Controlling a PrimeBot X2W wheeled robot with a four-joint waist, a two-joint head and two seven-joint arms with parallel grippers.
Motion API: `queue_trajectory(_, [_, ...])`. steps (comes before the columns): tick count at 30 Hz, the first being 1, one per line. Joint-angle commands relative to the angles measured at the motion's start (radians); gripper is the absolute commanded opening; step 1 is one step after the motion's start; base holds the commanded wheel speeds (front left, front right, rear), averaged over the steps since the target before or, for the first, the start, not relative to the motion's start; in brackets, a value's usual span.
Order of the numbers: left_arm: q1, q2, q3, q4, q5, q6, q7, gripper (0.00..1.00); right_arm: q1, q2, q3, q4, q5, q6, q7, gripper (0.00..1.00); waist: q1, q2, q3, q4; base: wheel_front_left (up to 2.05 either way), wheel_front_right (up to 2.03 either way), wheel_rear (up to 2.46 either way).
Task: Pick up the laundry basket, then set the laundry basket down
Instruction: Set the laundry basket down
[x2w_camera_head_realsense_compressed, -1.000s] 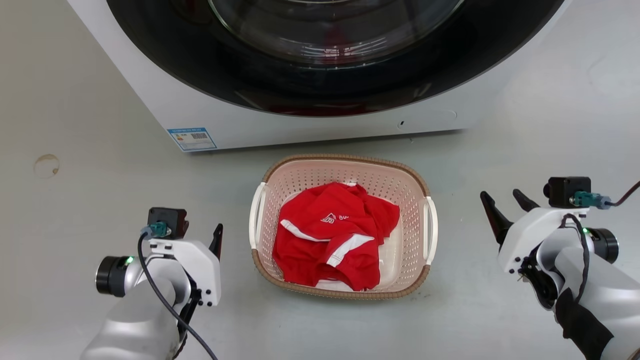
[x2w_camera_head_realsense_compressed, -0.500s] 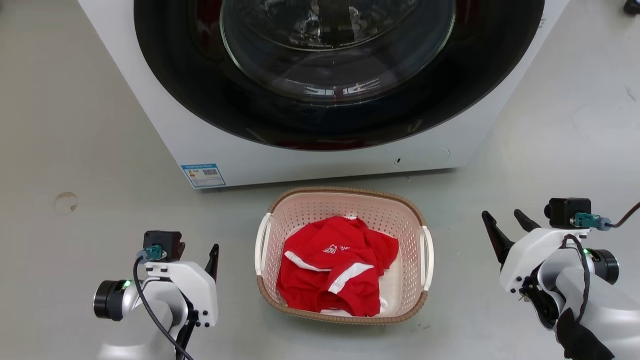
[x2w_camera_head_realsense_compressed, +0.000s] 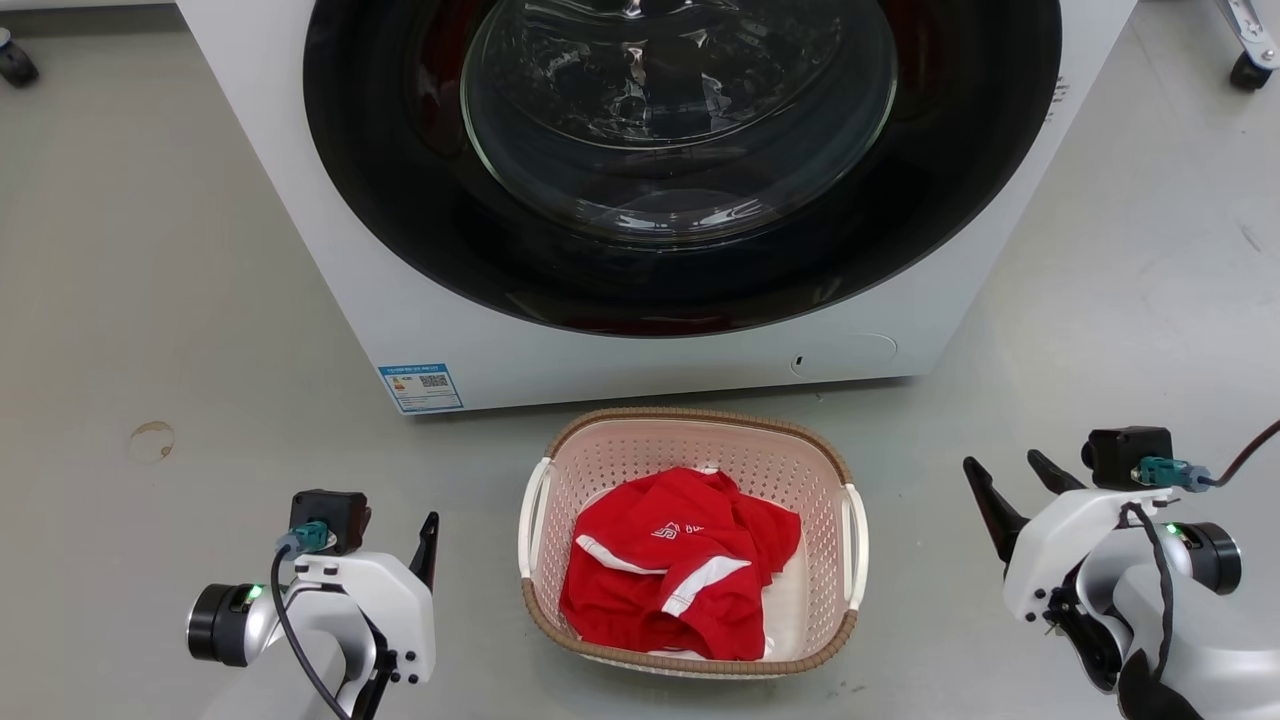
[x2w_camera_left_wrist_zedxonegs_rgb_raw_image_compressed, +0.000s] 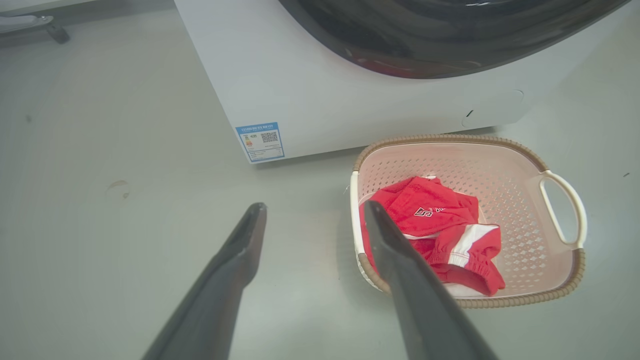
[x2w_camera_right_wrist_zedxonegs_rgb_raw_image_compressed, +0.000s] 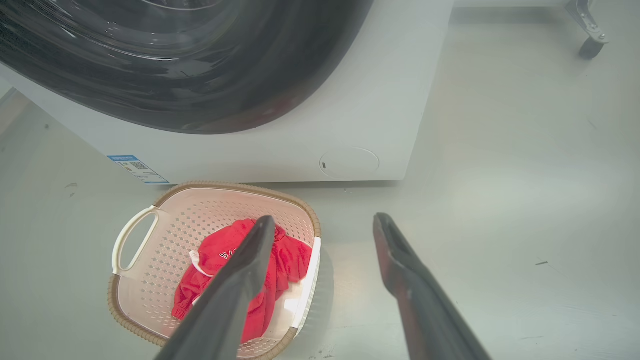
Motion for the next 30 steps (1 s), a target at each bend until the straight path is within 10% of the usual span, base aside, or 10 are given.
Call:
queue_trajectory(1, [-0.005,0.024,0.032,-0.008,0.016,0.004,-0.014,1.0,-0.011,-0.018,0.016,0.001,0.005,-0.004,-0.014,1.0,0.0,0.0,0.0,0.001,0.0,0.0,0.0])
queue_trajectory(16, [-0.023,0.011,0.09,-0.016,0.032,-0.003,-0.014,1.0,-0.087,-0.053,0.072,-0.03,0.036,-0.004,-0.013,1.0,0.0,0.0,-0.009,0.002,0.0,0.0,0.0])
queue_trajectory(30, [0.055,0.059,0.187,-0.23,0.099,0.073,-0.014,1.0,-0.047,-0.095,-0.094,-0.155,-0.085,-0.004,-0.014,1.0,0.0,0.0,-0.019,0.0,0.0,0.0,0.0])
